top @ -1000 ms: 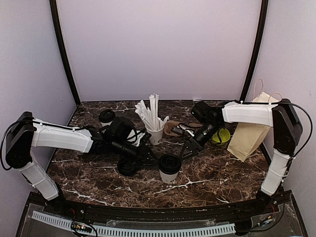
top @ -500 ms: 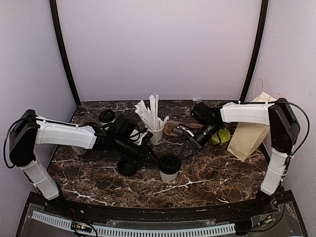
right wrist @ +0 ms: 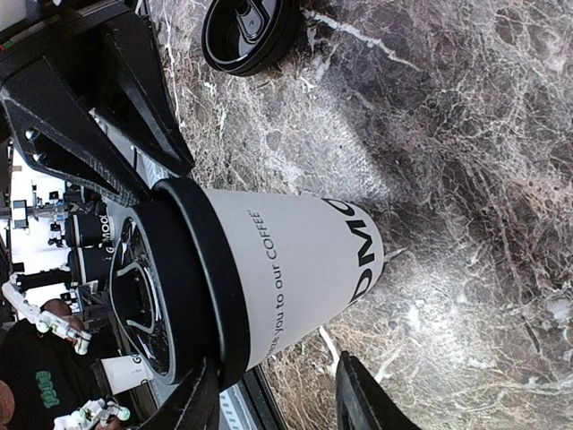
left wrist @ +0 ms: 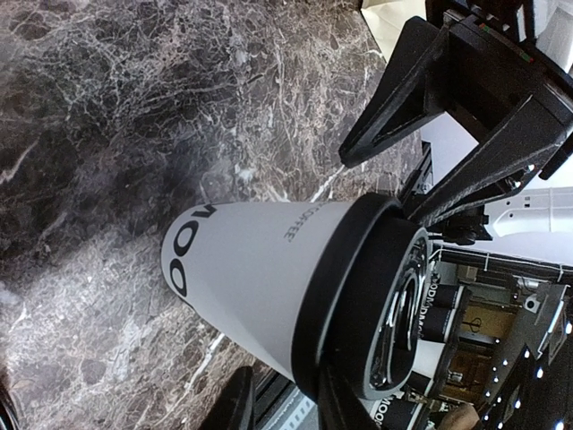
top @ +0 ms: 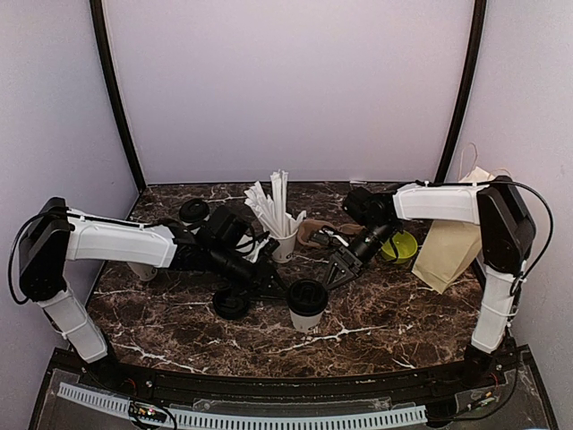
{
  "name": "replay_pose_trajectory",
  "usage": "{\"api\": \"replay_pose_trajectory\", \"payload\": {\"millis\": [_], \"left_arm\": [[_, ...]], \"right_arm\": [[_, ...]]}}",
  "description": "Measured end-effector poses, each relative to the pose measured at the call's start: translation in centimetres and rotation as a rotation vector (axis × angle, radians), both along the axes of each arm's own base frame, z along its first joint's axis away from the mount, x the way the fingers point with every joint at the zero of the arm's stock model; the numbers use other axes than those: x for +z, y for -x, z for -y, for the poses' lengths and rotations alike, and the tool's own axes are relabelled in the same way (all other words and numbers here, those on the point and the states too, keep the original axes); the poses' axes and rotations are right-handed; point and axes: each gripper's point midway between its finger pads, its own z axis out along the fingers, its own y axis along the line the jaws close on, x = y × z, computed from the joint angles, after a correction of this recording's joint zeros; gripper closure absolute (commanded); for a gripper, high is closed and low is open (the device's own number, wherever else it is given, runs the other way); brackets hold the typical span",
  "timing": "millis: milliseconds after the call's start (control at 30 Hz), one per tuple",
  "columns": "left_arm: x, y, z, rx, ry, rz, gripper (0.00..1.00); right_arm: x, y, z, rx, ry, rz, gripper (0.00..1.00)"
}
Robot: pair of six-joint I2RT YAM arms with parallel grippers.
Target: Pack the takeout coffee
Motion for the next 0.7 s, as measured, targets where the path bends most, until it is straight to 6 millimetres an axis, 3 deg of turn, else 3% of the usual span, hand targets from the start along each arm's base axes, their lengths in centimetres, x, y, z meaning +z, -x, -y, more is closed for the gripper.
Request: {"api": "replay_pose_trajectory", "payload": {"millis": [433,700], "left_arm": [[0.1,-0.4,-0.3,-0.003,-0.051,0.071,0.7],[1.1,-1.4,-0.7,0.015,-0.069,0.181,0.65]], "right_arm": [[0.1,0.3,-0.1,-0.003,0.006,-0.05,0.63],[1.2,-0.4,-0.6,0.058,-0.045,0.051,0.53]]}}
